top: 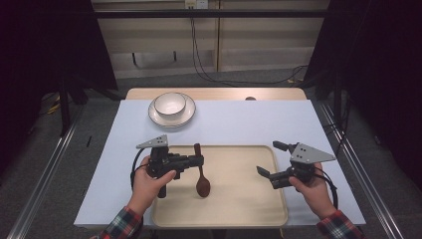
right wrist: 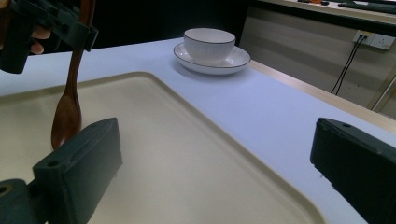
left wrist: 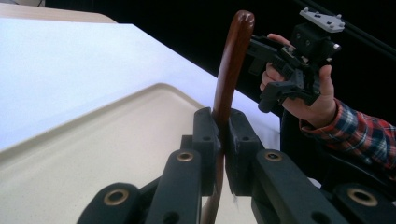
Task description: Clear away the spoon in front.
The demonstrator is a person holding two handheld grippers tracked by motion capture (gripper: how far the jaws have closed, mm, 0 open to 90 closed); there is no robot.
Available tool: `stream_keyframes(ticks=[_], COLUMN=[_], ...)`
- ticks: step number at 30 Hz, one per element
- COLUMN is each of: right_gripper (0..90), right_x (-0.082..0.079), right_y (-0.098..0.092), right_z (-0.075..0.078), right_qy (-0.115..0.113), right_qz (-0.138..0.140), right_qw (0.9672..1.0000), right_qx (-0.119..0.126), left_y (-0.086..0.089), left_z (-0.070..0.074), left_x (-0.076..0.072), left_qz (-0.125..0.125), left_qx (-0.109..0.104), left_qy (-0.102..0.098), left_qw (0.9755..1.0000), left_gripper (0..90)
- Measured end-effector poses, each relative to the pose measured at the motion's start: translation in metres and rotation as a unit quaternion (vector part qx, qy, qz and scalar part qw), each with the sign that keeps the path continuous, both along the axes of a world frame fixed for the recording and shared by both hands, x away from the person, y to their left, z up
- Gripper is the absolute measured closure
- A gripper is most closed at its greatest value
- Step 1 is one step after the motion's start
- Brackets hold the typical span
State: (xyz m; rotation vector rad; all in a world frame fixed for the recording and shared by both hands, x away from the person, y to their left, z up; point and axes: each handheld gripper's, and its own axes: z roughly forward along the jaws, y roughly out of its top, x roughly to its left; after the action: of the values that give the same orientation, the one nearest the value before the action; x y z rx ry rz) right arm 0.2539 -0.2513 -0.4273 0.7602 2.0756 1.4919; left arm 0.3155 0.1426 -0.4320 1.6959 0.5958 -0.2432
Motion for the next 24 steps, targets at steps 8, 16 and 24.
stream_keyframes(ticks=[8, 16, 24], right_gripper=[1.7, 1.7, 1.7], right_x=[-0.0001, -0.0001, 0.0], right_y=[-0.0003, 0.0002, 0.0006], right_z=[0.0003, -0.0001, -0.0004], right_qy=[-0.001, 0.0, 0.001], right_qz=[0.0, -0.001, -0.001], right_qw=[1.0, 1.0, 1.0], right_qx=[0.0, -0.001, 0.0], left_y=[-0.0021, 0.0002, -0.0014], left_z=[-0.0043, -0.008, -0.0108], left_x=[-0.0012, 0.0003, 0.0013], left_qz=[-0.001, 0.009, 0.011], left_qx=[0.003, 0.004, 0.014], left_qy=[0.005, 0.004, 0.001], left_qw=[1.0, 0.9999, 0.9998], left_gripper=[84.1, 83.3, 81.8])
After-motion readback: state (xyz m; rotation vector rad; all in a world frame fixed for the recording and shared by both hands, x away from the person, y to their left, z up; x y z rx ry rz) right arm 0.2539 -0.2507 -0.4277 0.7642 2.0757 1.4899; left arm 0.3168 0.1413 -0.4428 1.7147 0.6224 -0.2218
